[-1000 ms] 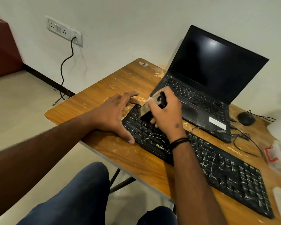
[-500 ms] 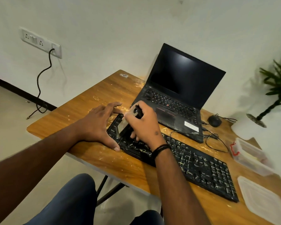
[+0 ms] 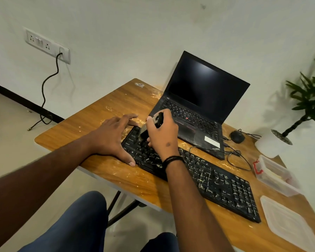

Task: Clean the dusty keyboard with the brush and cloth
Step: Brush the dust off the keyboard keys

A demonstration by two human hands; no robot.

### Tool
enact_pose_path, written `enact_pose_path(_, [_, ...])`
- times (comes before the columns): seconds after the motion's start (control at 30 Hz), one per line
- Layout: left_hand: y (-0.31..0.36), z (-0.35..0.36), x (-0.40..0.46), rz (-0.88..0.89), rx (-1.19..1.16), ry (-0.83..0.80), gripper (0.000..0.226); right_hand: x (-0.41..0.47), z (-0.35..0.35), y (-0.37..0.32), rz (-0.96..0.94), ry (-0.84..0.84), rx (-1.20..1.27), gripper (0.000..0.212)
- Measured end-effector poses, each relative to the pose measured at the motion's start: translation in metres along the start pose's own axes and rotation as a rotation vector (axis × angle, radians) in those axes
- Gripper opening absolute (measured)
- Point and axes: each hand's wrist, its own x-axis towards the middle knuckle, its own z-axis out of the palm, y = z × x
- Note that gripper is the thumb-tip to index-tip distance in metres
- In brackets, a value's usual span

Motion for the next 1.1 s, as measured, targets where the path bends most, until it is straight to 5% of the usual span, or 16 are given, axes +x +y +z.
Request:
enact_pose_path(0.2, [-0.004, 0.001, 0.000, -0.003, -0.003, 0.000, 0.147, -0.009, -0.009, 0.001, 0.085, -0.270, 0.172, 0.017])
enact_pose_path(0.4, [-0.004, 0.002, 0.001, 0.003, 0.001, 0.003, 0.148, -0.012, -0.007, 0.004, 0.053, -0.050, 0.114, 0.013])
enact_pose_path(0.57, [-0.007, 0.002, 0.002, 0.014, -0.002, 0.007, 0.146, -0.018, -0.025, -0.001, -0.006, -0.374, 0.084, 0.019])
enact_pose_path(0.73, [-0.008, 0.003, 0.002, 0.019, -0.006, 0.014, 0.146, -0.022, -0.024, 0.001, -0.027, -0.165, 0.007, 0.013])
enact_pose_path(0.87, [-0.010, 0.003, 0.003, 0.016, -0.002, 0.003, 0.143, -0.026, -0.021, -0.006, -0.053, -0.327, 0.034, 0.019])
enact_pose_path(1.1, [-0.006, 0.002, 0.001, 0.015, -0.001, 0.016, 0.145, 0.013, 0.010, 0.009, 0.006, 0.035, 0.012, 0.015])
